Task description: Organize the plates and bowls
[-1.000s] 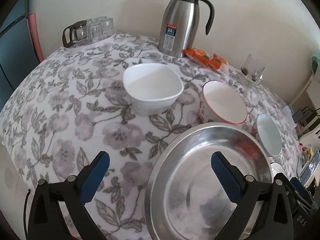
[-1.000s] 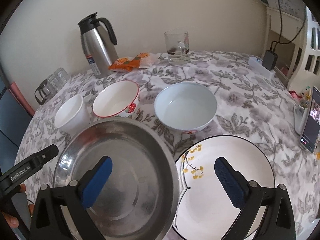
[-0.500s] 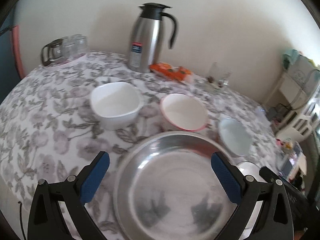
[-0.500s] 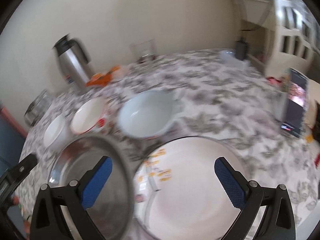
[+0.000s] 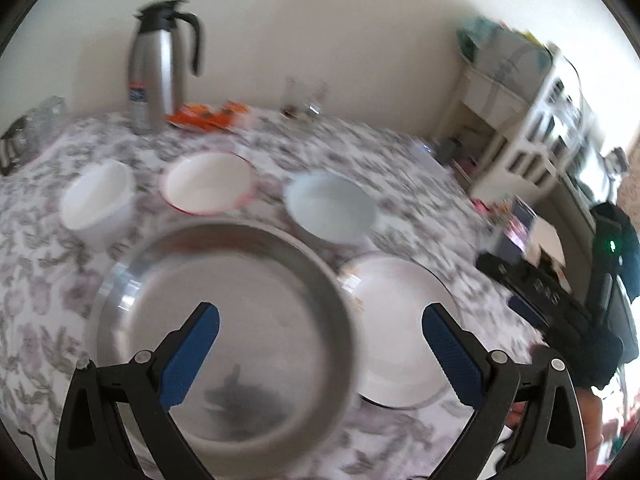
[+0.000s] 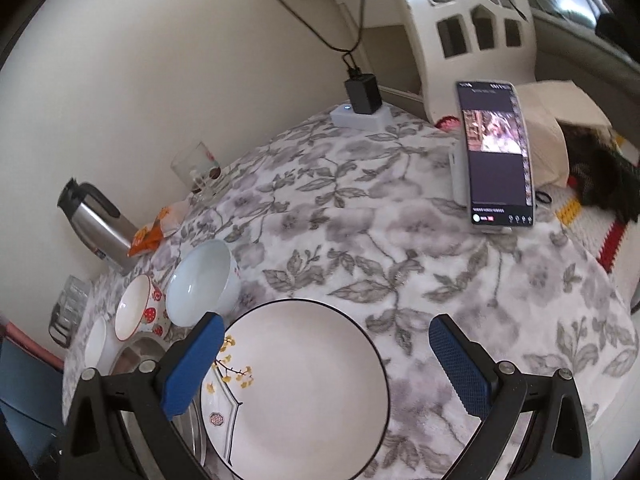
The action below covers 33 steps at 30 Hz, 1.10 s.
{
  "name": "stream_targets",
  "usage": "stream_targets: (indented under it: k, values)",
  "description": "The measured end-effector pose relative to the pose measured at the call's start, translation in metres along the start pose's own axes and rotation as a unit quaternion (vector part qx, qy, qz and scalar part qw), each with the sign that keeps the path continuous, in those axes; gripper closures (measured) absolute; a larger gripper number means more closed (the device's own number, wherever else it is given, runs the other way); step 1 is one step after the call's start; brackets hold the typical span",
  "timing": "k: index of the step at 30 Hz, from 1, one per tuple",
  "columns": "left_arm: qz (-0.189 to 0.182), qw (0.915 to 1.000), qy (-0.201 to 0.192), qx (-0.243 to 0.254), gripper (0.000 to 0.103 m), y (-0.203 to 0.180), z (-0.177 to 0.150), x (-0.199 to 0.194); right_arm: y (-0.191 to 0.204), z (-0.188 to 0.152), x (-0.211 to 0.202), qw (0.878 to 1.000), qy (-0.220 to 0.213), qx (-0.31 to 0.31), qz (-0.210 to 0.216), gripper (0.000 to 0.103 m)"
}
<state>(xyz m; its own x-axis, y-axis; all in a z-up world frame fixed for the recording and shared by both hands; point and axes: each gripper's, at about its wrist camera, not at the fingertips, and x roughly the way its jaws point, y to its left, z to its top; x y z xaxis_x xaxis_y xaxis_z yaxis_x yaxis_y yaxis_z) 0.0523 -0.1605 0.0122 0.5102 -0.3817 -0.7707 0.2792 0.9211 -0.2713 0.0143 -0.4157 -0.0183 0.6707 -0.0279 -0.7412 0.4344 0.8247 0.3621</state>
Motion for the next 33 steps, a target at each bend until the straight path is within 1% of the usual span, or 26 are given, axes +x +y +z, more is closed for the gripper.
stream_targets:
  k: [3,7,10,12,16,19,21,24,28,29,30,31,33]
  values:
    - [-0.023,0.9992,0.032,0.006,0.002,-0.020,-0.012,0.011,-0.009,-0.002,0.001,1.000,0.007,0.012,0.004,0.000]
    - [-0.042,0.9974,0.058,0.012,0.002,-0.041,-0.026,0.019,-0.018,-0.006,0.001,0.999,0.014,0.022,0.024,0.000]
    - [-0.056,0.9960,0.070,0.000,0.002,-0.047,-0.031,0.022,-0.025,-0.009,0.001,0.999,0.019,0.024,0.033,0.005]
    - [-0.057,0.9953,0.077,-0.013,0.002,-0.048,-0.032,0.026,-0.032,-0.012,0.002,0.999,0.024,0.026,0.038,0.010]
    - [-0.059,0.9941,0.088,-0.025,0.004,-0.053,-0.037,0.030,-0.044,-0.018,0.006,0.998,0.033,0.030,0.044,0.013]
    - [-0.060,0.9928,0.101,-0.027,0.017,-0.058,-0.042,0.034,-0.048,-0.021,0.011,0.998,0.042,0.028,0.049,0.016]
    - [-0.051,0.9920,0.112,-0.029,0.018,-0.060,-0.045,0.040,-0.049,-0.023,0.014,0.997,0.047,0.025,0.051,0.020]
    - [-0.047,0.9895,0.129,-0.046,0.027,-0.058,-0.050,0.048,-0.051,-0.025,0.019,0.997,0.054,0.021,0.057,0.024]
    - [-0.037,0.9878,0.137,-0.063,0.035,-0.054,-0.054,0.054,-0.054,-0.028,0.026,0.996,0.062,0.020,0.060,0.025]
    - [-0.037,0.9874,0.139,-0.066,0.039,-0.054,-0.055,0.055,-0.054,-0.028,0.028,0.996,0.065,0.018,0.061,0.029]
    - [-0.037,0.9866,0.142,-0.071,0.042,-0.053,-0.057,0.056,-0.054,-0.028,0.030,0.996,0.067,0.016,0.063,0.034]
    - [-0.040,0.9857,0.146,-0.075,0.046,-0.053,-0.058,0.058,-0.054,-0.029,0.032,0.995,0.070,0.013,0.064,0.036]
    - [-0.044,0.9840,0.153,-0.080,0.048,-0.054,-0.060,0.061,-0.052,-0.029,0.037,0.995,0.076,0.007,0.065,0.041]
